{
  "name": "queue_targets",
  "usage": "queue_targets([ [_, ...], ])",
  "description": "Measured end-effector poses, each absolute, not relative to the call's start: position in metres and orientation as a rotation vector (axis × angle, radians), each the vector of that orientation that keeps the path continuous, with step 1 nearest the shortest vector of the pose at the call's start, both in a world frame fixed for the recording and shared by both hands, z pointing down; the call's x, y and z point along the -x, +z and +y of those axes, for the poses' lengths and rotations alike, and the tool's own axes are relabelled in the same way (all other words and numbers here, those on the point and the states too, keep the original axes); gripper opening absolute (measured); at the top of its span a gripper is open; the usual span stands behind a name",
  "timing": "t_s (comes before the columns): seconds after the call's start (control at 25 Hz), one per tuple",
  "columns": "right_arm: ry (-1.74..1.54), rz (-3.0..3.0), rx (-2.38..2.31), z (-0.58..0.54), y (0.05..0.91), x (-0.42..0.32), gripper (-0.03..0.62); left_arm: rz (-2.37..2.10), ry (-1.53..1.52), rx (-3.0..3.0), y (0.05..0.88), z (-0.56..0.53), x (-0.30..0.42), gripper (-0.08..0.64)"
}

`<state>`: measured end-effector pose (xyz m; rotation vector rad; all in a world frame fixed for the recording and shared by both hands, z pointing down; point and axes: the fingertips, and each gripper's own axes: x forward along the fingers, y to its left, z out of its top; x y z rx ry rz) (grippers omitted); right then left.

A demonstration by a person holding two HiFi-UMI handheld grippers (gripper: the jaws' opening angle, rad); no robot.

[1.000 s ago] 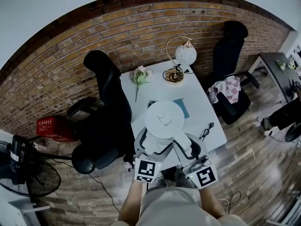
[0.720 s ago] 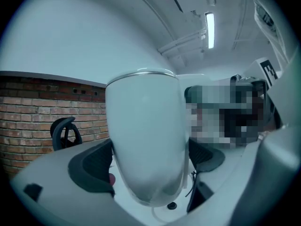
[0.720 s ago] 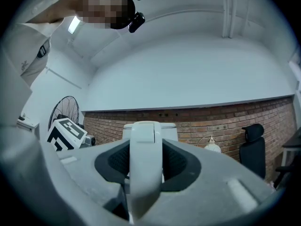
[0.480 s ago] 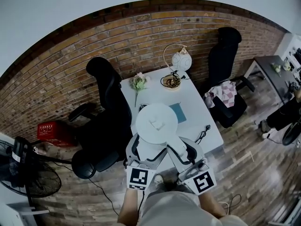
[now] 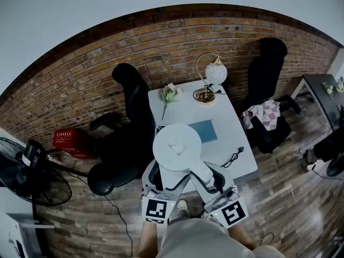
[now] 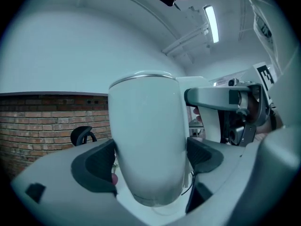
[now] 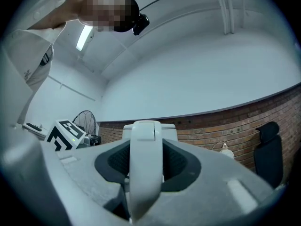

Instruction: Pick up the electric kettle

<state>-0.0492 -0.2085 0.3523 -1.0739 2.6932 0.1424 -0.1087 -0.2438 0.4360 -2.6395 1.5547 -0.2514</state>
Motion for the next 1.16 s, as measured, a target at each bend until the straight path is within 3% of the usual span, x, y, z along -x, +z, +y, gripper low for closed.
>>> queue_targets([
  [1.16,0.228,2.744,1.030,-0.211,0.370,0.015,0.147,1.620,-0.197,2.637,0.445,-0.247,0.077,0.482],
])
